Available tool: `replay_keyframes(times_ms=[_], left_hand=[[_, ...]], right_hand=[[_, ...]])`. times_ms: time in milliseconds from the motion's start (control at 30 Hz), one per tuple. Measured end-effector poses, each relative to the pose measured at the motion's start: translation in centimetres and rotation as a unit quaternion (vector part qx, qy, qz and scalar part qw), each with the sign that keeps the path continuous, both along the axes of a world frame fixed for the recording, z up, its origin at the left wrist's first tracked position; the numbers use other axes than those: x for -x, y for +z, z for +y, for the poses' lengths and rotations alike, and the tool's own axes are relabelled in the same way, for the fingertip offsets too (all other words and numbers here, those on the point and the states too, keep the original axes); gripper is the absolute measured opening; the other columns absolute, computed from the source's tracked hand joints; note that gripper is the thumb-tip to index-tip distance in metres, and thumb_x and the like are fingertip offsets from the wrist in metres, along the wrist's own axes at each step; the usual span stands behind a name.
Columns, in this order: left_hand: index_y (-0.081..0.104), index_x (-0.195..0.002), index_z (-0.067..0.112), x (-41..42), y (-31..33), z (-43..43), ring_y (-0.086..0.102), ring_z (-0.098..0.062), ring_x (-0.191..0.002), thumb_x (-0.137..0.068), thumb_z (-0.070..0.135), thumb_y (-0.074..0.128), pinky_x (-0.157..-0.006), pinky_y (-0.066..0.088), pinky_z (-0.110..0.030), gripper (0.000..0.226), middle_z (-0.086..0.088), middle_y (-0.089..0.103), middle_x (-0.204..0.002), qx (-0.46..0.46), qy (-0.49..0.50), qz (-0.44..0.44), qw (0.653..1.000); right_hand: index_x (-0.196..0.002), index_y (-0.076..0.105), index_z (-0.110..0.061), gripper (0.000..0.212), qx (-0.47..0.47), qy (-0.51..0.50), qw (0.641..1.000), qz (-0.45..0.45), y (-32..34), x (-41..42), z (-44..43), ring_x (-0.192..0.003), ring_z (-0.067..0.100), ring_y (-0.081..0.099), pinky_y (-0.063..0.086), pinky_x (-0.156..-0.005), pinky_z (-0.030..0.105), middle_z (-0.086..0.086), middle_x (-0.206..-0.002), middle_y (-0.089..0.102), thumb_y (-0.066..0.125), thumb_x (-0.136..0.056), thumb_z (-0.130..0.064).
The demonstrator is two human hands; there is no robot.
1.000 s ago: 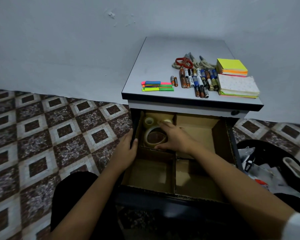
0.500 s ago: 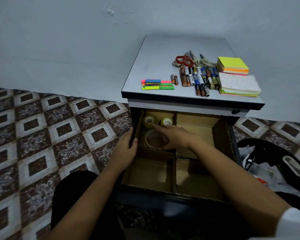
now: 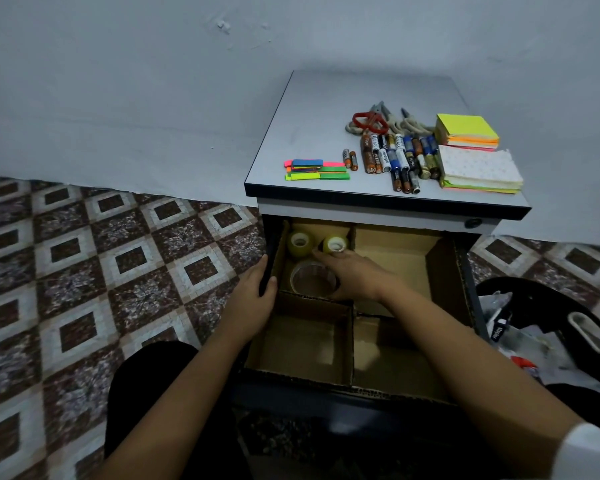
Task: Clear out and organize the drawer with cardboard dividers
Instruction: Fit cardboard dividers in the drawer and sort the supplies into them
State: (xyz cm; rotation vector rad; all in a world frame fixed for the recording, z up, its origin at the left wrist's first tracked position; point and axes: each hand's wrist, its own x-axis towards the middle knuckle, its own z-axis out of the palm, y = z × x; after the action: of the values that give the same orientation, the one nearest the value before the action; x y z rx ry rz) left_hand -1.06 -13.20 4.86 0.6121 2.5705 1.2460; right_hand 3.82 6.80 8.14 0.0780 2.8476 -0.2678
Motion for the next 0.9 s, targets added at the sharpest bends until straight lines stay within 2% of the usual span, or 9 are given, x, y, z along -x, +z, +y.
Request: replay_keyframes(times_ms=[233,333,700,900], left_hand=[[0.025,-0.148,0.02,0.0,0.0,0.0,0.029,-0.018,-0.139,-0.099,0.029,0.041,-0.112,0.027,-0.033,0.053,-0.004,0.031,-0.152,0.004,0.0,0.001,1.0],[0.025,-0.148,0.02,0.0,0.0,0.0,0.029,-0.018,-0.139,-0.099,0.029,0.041,-0.113,0.027,-0.034,0.053,-0.004,0.031,-0.152,0.006,0.0,0.002,1.0],[0.023,-0.149,0.019,-0.1,0.1,0.1,0.029,-0.019,-0.139,-0.1,0.03,0.039,-0.111,0.028,-0.035,0.053,-0.004,0.03,-0.153,0.041,-0.006,0.017,0.999],[0.028,-0.147,0.01,-0.1,0.7,0.5,0.033,-0.024,-0.136,-0.1,0.026,0.04,-0.108,0.032,-0.035,0.051,-0.01,0.032,-0.15,0.097,-0.003,0.078,0.992]], right_hand=[[-0.15,0.009,-0.029,0.087,0.003,-0.006,1.0,-0.008,0.2,-0.1,-0.1,-0.14,0.025,0.026,0.031,-0.111,0.043,0.005,-0.153,0.027,0.066,-0.083,-0.03],[-0.15,0.013,-0.026,0.084,0.026,-0.01,1.0,0.006,0.5,-0.4,-0.1,-0.138,0.025,0.03,0.035,-0.109,0.042,0.006,-0.152,0.028,0.066,-0.084,-0.024],[-0.14,0.041,-0.018,0.051,0.098,-0.032,0.982,0.159,2.6,-3.3,0.5,-0.122,0.018,0.049,0.043,-0.101,0.031,0.004,-0.136,0.05,0.056,-0.091,-0.026],[-0.124,0.057,-0.018,0.031,0.126,-0.085,0.966,0.211,5.9,-4.7,1.3,-0.103,0.009,0.057,0.04,-0.08,0.015,0.001,-0.118,0.062,0.052,-0.094,-0.024]])
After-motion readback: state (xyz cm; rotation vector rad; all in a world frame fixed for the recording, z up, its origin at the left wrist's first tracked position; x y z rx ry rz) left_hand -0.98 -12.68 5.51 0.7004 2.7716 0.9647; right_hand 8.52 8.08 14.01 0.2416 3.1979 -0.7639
